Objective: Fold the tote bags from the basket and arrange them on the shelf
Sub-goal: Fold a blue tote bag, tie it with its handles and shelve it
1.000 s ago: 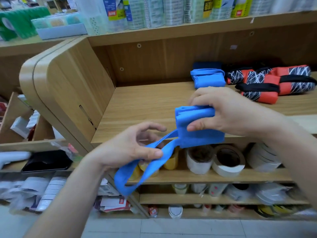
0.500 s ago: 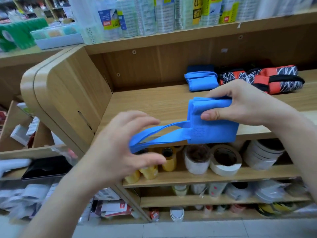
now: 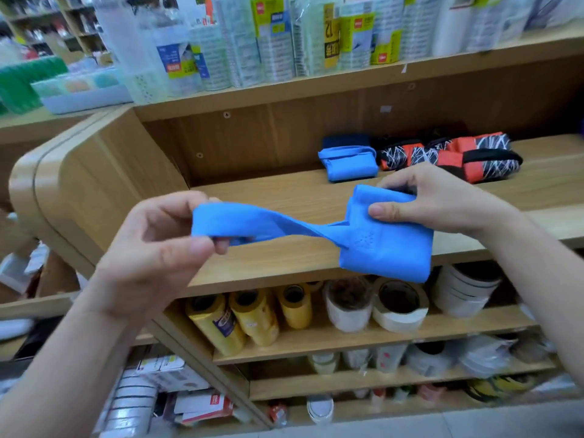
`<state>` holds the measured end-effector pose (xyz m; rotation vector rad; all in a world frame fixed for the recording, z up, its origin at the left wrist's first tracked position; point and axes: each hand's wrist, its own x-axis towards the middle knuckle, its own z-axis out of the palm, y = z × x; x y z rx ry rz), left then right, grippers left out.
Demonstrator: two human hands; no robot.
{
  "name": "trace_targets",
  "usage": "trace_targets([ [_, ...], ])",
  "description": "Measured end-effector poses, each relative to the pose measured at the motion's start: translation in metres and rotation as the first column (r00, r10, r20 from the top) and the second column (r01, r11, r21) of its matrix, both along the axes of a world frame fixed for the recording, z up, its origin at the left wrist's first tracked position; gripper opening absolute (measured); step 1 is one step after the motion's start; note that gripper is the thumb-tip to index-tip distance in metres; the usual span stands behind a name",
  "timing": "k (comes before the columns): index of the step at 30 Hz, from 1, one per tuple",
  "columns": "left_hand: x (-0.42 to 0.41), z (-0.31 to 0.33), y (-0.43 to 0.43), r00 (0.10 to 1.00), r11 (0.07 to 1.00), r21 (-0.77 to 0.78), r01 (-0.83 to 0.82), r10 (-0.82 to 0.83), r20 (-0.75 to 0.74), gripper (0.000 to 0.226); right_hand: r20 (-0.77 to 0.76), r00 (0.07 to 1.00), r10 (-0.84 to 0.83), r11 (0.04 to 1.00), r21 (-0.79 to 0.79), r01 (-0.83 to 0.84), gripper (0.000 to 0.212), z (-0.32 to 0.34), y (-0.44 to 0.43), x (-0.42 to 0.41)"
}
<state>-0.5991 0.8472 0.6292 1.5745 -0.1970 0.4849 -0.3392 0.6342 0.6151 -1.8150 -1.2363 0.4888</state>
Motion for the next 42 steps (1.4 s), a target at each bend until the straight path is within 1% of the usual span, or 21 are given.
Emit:
trace_targets([
  [3, 0.019, 0.006, 0.000, 0.976, 0.941, -0.262, 0.215, -0.219, 0.015, 0.047, 0.060, 0.998, 0.025, 1.000, 0.003, -0.025, 0.043, 0.008, 0.005, -0.011],
  [5, 0.029, 0.008, 0.000, 0.930, 0.813, -0.474, 0.337, -0.365, 0.036, 0.063, 0.218, 0.974, 0.064, 0.994, -0.100, -0.043, 0.071, 0.017, 0.003, -0.025],
  [6, 0.034, 0.010, 0.000, 0.916, 0.771, -0.526, 0.359, -0.398, 0.043, 0.066, 0.370, 0.923, 0.108, 0.982, -0.185, -0.041, 0.083, 0.022, 0.002, -0.033],
  [8, 0.041, 0.009, -0.004, 0.906, 0.758, -0.536, 0.371, -0.423, 0.028, 0.069, 0.656, 0.721, 0.222, 0.946, -0.325, 0.005, 0.087, 0.028, 0.002, -0.050],
  [11, 0.054, 0.007, -0.019, 0.873, 0.744, -0.502, 0.441, -0.486, 0.048, 0.074, 0.770, 0.548, 0.326, 0.918, -0.397, 0.014, 0.067, 0.028, 0.011, -0.063],
  [14, 0.059, 0.006, -0.029, 0.904, 0.759, -0.517, 0.396, -0.422, 0.073, 0.071, 0.691, 0.646, 0.323, 0.928, -0.366, -0.072, 0.038, 0.026, 0.016, -0.053],
  [16, 0.057, 0.007, -0.027, 0.978, 0.796, -0.582, 0.168, -0.209, -0.003, 0.069, 0.533, 0.784, 0.318, 0.931, -0.333, -0.151, 0.029, 0.025, 0.016, -0.040],
  [18, 0.053, -0.001, -0.022, 0.984, 0.822, -0.556, -0.122, 0.029, -0.174, 0.067, 0.334, 0.886, 0.321, 0.926, -0.306, -0.221, 0.024, 0.021, 0.014, -0.028],
  [20, 0.052, -0.013, -0.017, 0.928, 0.869, -0.390, -0.306, 0.180, -0.327, 0.074, 0.174, 0.918, 0.356, 0.901, -0.324, -0.288, 0.021, 0.021, 0.012, -0.022],
  [22, 0.048, -0.021, -0.012, 0.852, 0.914, 0.059, -0.401, 0.396, -0.342, 0.095, 0.082, 0.904, 0.419, 0.864, -0.342, -0.369, 0.020, 0.023, 0.010, -0.021],
  [23, 0.046, -0.022, -0.010, 0.840, 0.859, 0.331, -0.390, 0.479, -0.255, 0.106, 0.056, 0.890, 0.452, 0.844, -0.350, -0.407, 0.020, 0.024, 0.010, -0.020],
  [25, 0.046, -0.014, -0.007, 0.860, 0.604, 0.711, -0.360, 0.510, 0.002, 0.119, 0.002, 0.863, 0.505, 0.797, -0.386, -0.465, 0.019, 0.027, 0.012, -0.020],
  [27, 0.052, 0.002, -0.013, 0.896, 0.350, 0.866, -0.357, 0.391, 0.211, 0.108, -0.052, 0.832, 0.553, 0.742, -0.423, -0.520, 0.019, 0.027, 0.016, -0.019],
  [28, 0.056, 0.012, -0.015, 0.919, 0.297, 0.900, -0.318, 0.330, 0.216, 0.091, -0.067, 0.810, 0.582, 0.715, -0.432, -0.550, 0.019, 0.027, 0.018, -0.019],
  [29, 0.060, 0.021, -0.016, 0.944, 0.309, 0.916, -0.254, 0.286, 0.165, 0.066, -0.079, 0.792, 0.605, 0.694, -0.435, -0.573, 0.020, 0.026, 0.019, -0.019],
  [30, 0.061, 0.028, -0.017, 0.966, 0.406, 0.901, -0.151, 0.256, 0.047, 0.043, -0.096, 0.784, 0.613, 0.683, -0.433, -0.588, 0.020, 0.025, 0.019, -0.018],
  [32, 0.056, 0.039, -0.014, 0.963, 0.677, 0.734, 0.051, 0.161, -0.216, 0.040, -0.151, 0.805, 0.573, 0.713, -0.393, -0.581, 0.022, 0.023, 0.016, -0.016],
  [35, 0.046, 0.043, -0.012, 0.982, 0.901, 0.403, 0.162, -0.110, -0.151, 0.029, -0.297, 0.824, 0.482, 0.806, -0.219, -0.550, 0.027, 0.011, 0.009, -0.008],
  [37, 0.045, 0.036, -0.011, 0.938, 0.937, 0.068, 0.341, -0.335, -0.089, 0.028, -0.365, 0.799, 0.478, 0.819, -0.143, -0.555, 0.038, 0.002, 0.007, -0.005],
  [39, 0.050, 0.029, -0.007, 0.876, 0.862, -0.225, 0.454, -0.478, -0.061, 0.053, -0.400, 0.788, 0.468, 0.830, -0.106, -0.547, 0.056, 0.001, 0.005, -0.007],
  [42, 0.055, 0.018, 0.001, 0.881, 0.849, -0.360, 0.387, -0.456, -0.127, 0.078, -0.327, 0.852, 0.408, 0.883, -0.097, -0.460, 0.085, 0.013, -0.003, -0.009],
])
